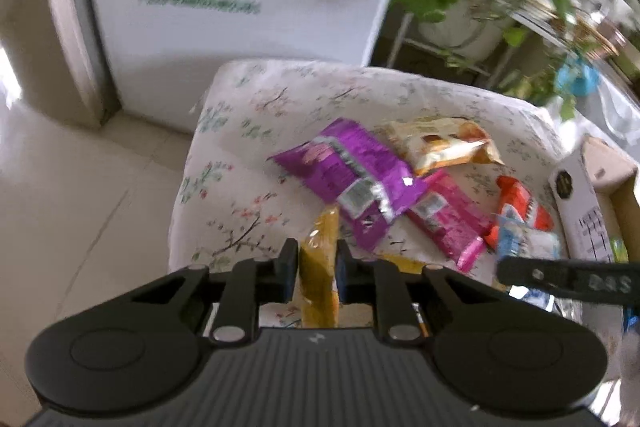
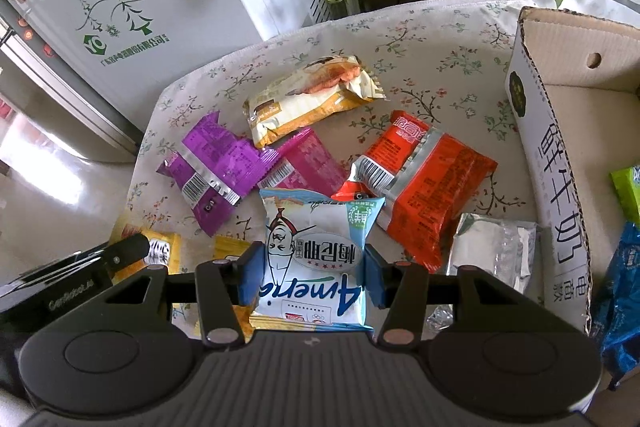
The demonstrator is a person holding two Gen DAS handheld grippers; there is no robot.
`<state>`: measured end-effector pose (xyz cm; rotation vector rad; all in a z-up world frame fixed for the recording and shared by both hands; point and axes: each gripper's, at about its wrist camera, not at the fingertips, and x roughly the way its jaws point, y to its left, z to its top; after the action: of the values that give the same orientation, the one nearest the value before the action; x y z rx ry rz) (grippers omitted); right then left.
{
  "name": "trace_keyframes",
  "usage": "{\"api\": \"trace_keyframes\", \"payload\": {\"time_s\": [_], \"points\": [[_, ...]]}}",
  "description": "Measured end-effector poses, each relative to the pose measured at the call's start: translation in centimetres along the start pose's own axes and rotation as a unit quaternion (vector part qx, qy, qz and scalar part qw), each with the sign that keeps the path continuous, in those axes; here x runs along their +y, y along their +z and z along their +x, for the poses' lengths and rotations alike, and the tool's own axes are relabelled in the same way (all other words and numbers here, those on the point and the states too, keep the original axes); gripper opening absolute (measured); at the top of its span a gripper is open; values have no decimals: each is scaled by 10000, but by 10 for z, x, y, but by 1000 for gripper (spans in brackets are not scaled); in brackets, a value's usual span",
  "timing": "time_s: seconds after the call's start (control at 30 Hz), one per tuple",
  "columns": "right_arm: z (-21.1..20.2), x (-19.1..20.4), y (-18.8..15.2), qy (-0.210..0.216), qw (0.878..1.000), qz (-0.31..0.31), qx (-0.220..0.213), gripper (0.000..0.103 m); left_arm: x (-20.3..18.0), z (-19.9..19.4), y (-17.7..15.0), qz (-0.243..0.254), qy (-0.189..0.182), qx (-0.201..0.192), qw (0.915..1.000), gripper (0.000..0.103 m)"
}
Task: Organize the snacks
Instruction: 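Lift the yellow pack with the left and white pack with the right toward the box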
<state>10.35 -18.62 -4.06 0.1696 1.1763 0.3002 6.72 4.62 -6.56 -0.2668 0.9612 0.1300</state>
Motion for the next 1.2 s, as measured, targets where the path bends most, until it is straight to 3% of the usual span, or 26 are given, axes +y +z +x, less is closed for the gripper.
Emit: {"api": "trace_keyframes", "payload": {"time_s": [0.1,0.17,0.2,0.4,0.53,0.73,1.2], "points": [[-1,-1,-1,5,10000,12,-10,58,15,11,0,-343,-47,222,9992,29],[-1,-2,0,-17,10000,40,-8,58,15,16,-2,-219,-50,237,9995,44],[-1,-1,0,-20,10000,49,-12,58,13,19,-4,-123,27,232,9997,44],[3,3,-1,15,10000,27,26,58,7,32,-15,152,283,268,9991,40],[3,3,0,0,10000,3,18,58,3,23,-13,195,167,158,9995,15],[2,2,1,19,10000,18,1,58,-5,8,-7,253,126,-87,9996,15],[-27,-8,8,304,9989,133,-326,58,-45,-27,8,196,-400,-487,9978,15]]}}
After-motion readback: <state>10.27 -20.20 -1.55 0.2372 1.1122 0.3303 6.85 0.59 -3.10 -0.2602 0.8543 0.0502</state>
